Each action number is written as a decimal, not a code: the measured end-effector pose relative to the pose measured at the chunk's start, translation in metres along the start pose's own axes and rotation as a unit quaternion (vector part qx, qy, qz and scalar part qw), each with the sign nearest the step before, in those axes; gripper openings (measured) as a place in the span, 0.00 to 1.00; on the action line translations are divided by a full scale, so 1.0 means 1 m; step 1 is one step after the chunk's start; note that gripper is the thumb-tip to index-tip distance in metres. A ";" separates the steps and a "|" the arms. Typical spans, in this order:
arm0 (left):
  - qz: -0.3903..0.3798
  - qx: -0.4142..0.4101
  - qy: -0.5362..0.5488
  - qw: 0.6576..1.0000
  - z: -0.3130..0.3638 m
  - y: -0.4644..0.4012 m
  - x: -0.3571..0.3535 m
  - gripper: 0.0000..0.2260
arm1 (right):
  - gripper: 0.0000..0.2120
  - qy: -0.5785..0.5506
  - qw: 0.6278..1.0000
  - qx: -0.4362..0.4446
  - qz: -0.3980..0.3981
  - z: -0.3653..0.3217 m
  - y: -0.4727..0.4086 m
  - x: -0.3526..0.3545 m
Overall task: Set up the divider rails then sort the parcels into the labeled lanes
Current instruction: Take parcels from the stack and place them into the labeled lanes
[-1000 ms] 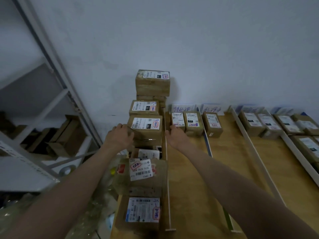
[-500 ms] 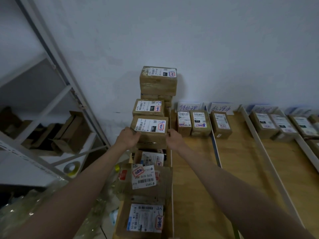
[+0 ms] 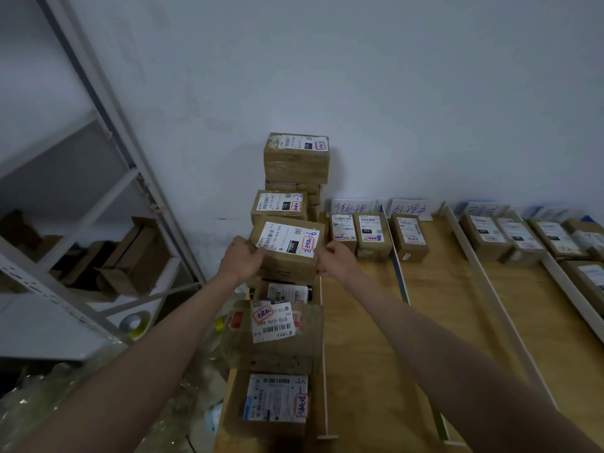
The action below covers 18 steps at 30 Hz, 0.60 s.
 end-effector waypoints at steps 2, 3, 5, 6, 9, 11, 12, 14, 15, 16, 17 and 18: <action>0.015 -0.015 0.016 1.000 0.003 0.004 0.001 0.21 | 0.13 -0.062 0.997 -0.031 0.022 0.002 0.007 0.007; 0.023 -0.029 0.021 0.999 0.006 0.007 0.000 0.21 | 0.15 -0.076 0.996 -0.038 0.031 0.003 0.011 0.011; 0.041 -0.060 0.023 0.997 0.015 0.013 -0.001 0.20 | 0.16 -0.091 0.994 -0.035 0.045 0.004 0.017 0.018; 0.047 -0.071 0.023 0.996 0.021 0.017 -0.003 0.20 | 0.18 -0.092 0.994 -0.028 0.056 0.006 0.019 0.023; 0.041 -0.106 0.019 0.993 0.037 0.024 -0.009 0.19 | 0.26 -0.103 0.992 -0.015 0.074 0.006 0.031 0.043; 0.035 -0.131 0.005 0.991 0.048 0.029 -0.014 0.18 | 0.28 -0.089 0.993 -0.014 0.076 0.006 0.037 0.058; 0.032 -0.146 0.005 0.989 0.053 0.032 -0.018 0.17 | 0.25 -0.076 0.994 -0.013 0.082 0.008 0.038 0.067; 0.026 -0.178 0.010 0.984 0.065 0.039 -0.026 0.16 | 0.18 -0.045 0.994 -0.015 0.095 0.008 0.043 0.086; 0.026 -0.194 0.005 0.981 0.071 0.042 -0.030 0.16 | 0.15 -0.036 0.994 -0.018 0.098 0.008 0.047 0.095; 0.024 -0.211 0.000 0.977 0.076 0.045 -0.035 0.17 | 0.13 -0.036 0.994 -0.017 0.100 0.009 0.051 0.104; 0.022 -0.223 -0.007 0.975 0.080 0.047 -0.039 0.17 | 0.12 -0.031 0.994 -0.017 0.102 0.011 0.057 0.113; 0.017 -0.232 -0.008 0.972 0.084 0.049 -0.043 0.18 | 0.11 -0.025 0.994 -0.016 0.105 0.014 0.062 0.122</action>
Point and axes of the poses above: each hand's wrist, its own y-axis away from the middle knuckle, its own x-axis out of the back of the hand, z = x × y, the point moved 2 cm from there along -y, towards the middle knuckle, and after that the axes turned 6 degrees about x, right-handed, at the moved point
